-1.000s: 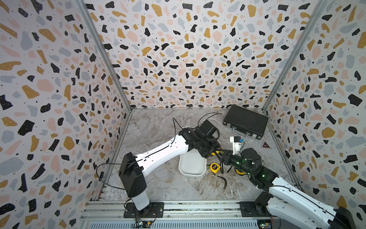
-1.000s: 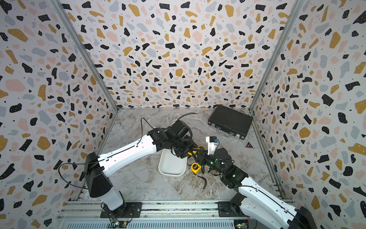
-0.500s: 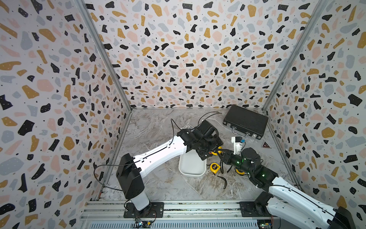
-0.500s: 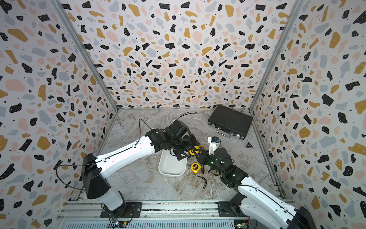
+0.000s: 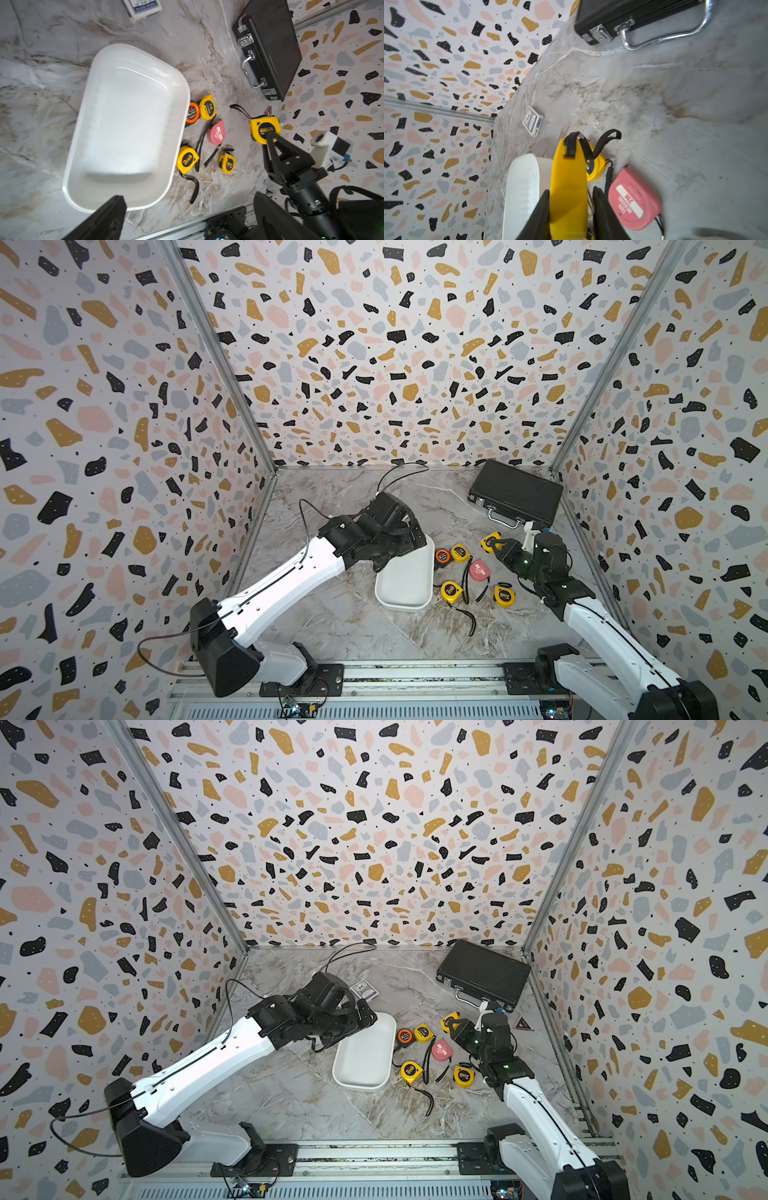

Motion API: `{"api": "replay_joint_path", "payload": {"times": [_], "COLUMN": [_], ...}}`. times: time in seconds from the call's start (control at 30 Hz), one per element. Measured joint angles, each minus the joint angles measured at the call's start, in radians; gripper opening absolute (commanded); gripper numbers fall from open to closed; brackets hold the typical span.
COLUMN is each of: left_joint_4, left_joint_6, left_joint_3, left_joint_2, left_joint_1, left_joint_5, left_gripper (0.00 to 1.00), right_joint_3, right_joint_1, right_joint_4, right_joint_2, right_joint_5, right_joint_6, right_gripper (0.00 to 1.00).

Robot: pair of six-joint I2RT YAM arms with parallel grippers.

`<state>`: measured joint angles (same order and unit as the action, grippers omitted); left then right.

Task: Take the tape measure out of the storage box
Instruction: Place the tape measure at the center of the board.

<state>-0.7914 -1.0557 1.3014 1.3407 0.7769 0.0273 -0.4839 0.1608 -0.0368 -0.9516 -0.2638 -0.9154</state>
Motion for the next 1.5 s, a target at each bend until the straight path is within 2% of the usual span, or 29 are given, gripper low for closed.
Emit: {"api": "replay_joint_path", "payload": {"times": [0.33,0.47,0.67,0.83,0.93,1.13,1.33,1.5], "left_joint_4": [-0.013,0.007,0.04,0.076,0.079,0.082,0.077,0.084], "left_joint_6": [0.156,0.189,0.216,0.235,0.24,0.243,0.264,0.298], "left_joint_3": [-0.219,-0.3,-0.402,-0.473,-0.489,-0.505,-0.527,-0.547], "left_joint_2": [-0.185,-0.259,-0.298,-0.348,-0.366,-0.381,-0.416,-0.425], "left_joint_1": [-0.043,-0.053,-0.06,-0.062,-0.063,-0.063,-0.063,-0.063], "left_joint_5": [-0.071,-0.083,-0.105,-0.14,-0.158,-0.191,-0.242,-0.304], "left_gripper": [1.0,1.0,1.0,1.0,1.0,1.0,1.0,1.0], "right_joint_3": [0.0,0.0,0.0,0.0,0.0,-0.013,-0.014,-0.034], "right_joint_1": [-0.175,-0.188,-0.194,-0.2,-0.201,-0.203,-0.204,-0.205], "right_joint_4": [-0.072,-0.059,-0.03,-0.005,0.001,0.051,0.15,0.226], "right_joint_2": [-0.224,-0.267,-0.319,-0.35,-0.35,-0.35,-0.347,-0.315], "right_joint_5": [-0.107,-0.133,-0.164,-0.177,-0.183,-0.192,-0.183,-0.165], "right_joint_6": [0.016,0.036,0.063,0.081,0.094,0.132,0.181,0.233], "right_gripper": [0.09,0.09,0.09,0.12,0.19,0.44,0.56,0.73]}}
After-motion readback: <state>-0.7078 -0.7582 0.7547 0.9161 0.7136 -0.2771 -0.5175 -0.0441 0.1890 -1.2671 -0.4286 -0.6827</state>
